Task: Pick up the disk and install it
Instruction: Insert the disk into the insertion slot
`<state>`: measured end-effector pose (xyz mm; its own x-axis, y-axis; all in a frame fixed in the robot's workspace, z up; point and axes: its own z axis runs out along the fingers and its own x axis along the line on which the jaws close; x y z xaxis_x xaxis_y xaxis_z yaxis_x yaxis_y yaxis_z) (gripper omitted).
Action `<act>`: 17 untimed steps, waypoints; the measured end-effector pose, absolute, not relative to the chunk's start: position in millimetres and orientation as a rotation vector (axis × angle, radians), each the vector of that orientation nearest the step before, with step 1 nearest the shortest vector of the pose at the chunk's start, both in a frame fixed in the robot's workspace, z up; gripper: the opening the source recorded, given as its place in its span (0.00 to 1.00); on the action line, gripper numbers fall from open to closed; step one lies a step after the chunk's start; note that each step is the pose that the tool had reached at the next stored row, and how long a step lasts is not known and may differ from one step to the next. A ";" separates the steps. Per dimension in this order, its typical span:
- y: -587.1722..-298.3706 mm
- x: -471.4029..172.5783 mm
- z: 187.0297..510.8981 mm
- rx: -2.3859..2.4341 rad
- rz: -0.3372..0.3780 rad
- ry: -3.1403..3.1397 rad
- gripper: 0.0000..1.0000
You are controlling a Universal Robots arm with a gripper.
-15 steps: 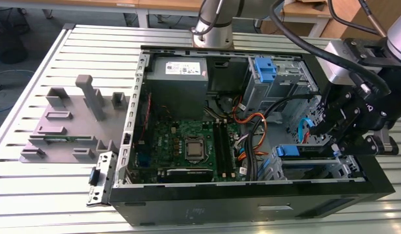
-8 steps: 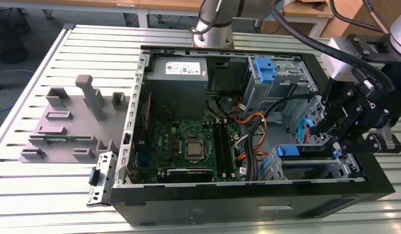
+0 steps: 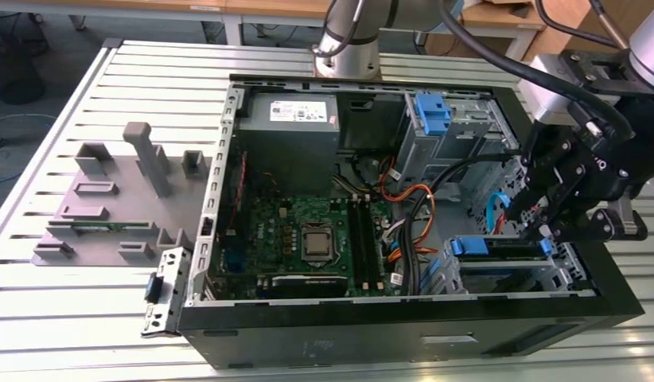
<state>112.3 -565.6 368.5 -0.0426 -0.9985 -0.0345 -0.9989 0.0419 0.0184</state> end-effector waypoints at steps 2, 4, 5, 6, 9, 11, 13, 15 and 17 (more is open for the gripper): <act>-563.5 112.3 368.5 -2.165 0.058 2.259 0.42; -561.0 112.3 368.5 -2.165 0.059 2.259 0.42; -559.9 112.3 368.5 -2.165 0.059 2.259 0.42; -559.0 112.3 368.5 -2.165 0.059 2.259 0.42; -558.7 112.3 368.5 -2.165 0.059 2.259 0.42; -558.7 112.3 368.4 -2.165 0.059 2.258 0.42; -558.4 112.3 368.5 -2.165 0.059 2.259 0.42; -558.0 112.3 368.5 -2.165 0.059 2.259 0.42; -558.0 112.3 368.5 -2.165 0.059 2.259 0.42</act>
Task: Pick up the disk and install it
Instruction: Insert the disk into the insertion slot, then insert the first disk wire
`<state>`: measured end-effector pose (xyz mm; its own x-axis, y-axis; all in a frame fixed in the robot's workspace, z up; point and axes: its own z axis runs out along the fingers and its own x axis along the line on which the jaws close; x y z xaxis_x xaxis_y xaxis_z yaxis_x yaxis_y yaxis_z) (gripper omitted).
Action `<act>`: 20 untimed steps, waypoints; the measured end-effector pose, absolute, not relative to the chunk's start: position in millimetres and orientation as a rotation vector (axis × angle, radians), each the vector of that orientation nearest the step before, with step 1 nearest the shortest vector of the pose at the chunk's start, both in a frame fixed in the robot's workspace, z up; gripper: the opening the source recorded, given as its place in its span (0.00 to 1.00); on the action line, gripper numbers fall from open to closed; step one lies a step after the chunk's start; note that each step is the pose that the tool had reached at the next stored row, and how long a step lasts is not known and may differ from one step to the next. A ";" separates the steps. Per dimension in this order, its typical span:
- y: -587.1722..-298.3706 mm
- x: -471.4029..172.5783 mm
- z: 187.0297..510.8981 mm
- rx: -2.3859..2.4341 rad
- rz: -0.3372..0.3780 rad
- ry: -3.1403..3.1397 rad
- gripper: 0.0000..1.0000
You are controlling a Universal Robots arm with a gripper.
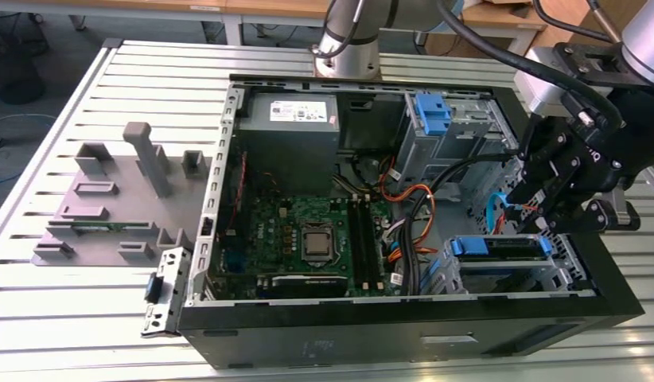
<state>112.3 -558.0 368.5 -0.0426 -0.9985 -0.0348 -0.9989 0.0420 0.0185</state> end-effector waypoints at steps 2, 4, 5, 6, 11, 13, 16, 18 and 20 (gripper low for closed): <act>-558.7 112.3 368.4 -2.165 0.059 2.258 0.42; -559.6 112.3 368.5 -2.165 0.059 2.258 0.42; -559.6 112.3 368.5 -2.165 0.059 2.258 0.42; -559.7 112.3 368.5 -2.165 0.059 2.258 0.42; -559.7 112.3 368.5 -2.165 0.059 2.258 0.42; -559.6 112.3 368.5 -2.165 0.059 2.258 0.42; -559.6 112.4 368.4 -2.165 0.059 2.258 0.42; -559.4 113.1 368.0 -2.165 0.060 2.258 0.42; -558.8 114.1 367.3 -2.165 0.060 2.258 0.42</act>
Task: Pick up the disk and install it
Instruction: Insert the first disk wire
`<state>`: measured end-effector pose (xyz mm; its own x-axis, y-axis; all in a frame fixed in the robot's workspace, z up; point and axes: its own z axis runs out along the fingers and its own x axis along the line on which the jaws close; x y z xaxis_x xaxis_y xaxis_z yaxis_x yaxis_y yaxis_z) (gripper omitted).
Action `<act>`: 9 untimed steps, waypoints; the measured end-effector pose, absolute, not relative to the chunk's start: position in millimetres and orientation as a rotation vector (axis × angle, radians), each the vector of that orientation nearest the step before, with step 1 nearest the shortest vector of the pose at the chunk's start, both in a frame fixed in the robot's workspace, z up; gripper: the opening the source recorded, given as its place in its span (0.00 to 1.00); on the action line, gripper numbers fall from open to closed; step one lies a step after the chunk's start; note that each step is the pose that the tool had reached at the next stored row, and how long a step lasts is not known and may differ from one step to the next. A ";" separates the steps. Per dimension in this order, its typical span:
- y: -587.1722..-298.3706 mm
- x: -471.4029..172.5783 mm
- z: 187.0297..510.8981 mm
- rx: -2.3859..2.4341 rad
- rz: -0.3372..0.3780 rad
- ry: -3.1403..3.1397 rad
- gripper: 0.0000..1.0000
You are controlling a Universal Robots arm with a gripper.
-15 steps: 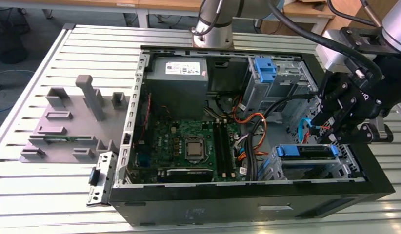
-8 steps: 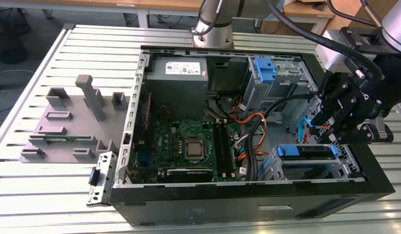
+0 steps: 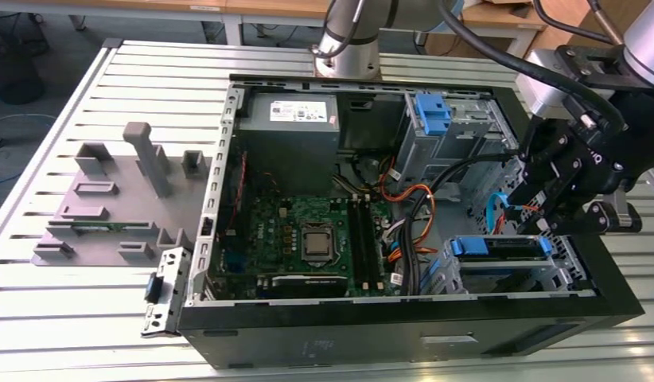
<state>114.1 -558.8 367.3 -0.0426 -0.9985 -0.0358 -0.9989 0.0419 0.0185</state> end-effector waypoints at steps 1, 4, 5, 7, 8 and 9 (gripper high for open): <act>-558.2 114.3 367.0 -2.165 0.059 2.258 0.42; -556.9 114.9 365.1 -2.164 0.060 2.258 0.42; -556.7 115.0 363.9 -2.165 0.060 2.258 0.42; -556.3 115.0 361.1 -2.165 0.059 2.258 0.42; -556.2 115.1 359.9 -2.165 0.059 2.258 0.42; -556.1 115.1 358.8 -2.165 0.059 2.258 0.42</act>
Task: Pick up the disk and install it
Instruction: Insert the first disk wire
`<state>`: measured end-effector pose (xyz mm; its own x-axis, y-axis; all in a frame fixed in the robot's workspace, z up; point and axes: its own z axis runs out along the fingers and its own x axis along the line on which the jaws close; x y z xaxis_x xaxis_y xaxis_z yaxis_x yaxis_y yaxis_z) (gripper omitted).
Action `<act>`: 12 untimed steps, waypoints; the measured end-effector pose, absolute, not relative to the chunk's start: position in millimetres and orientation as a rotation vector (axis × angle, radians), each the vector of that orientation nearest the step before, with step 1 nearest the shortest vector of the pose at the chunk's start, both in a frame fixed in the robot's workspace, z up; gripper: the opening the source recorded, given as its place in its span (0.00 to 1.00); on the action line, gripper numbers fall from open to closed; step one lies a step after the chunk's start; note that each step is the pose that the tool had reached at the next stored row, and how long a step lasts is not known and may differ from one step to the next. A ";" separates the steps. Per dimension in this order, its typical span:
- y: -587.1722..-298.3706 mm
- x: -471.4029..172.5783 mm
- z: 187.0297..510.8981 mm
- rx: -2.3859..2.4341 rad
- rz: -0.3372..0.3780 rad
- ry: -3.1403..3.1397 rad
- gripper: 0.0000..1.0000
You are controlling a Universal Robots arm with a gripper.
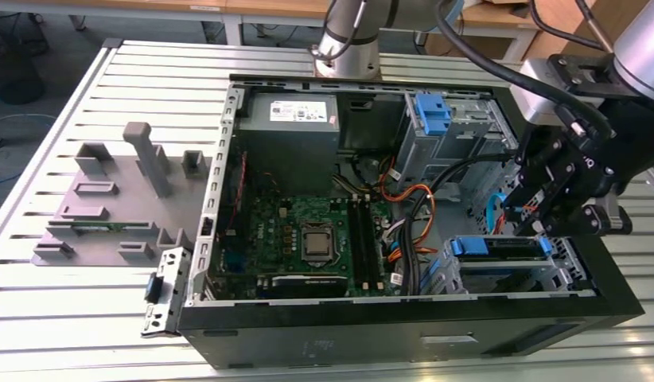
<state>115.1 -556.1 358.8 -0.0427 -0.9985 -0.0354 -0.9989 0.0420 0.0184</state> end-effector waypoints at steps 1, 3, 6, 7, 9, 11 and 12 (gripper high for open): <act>-556.1 115.1 357.9 -2.165 0.059 2.259 0.42; -556.1 115.2 356.9 -2.165 0.057 2.259 0.42; -556.1 115.2 355.8 -2.166 0.057 2.259 0.42; -556.2 115.2 354.6 -2.165 0.057 2.259 0.42; -556.1 115.2 353.3 -2.166 0.057 2.259 0.42; -556.1 115.2 352.7 -2.166 0.057 2.259 0.42; -556.1 115.2 352.7 -2.166 0.057 2.259 0.42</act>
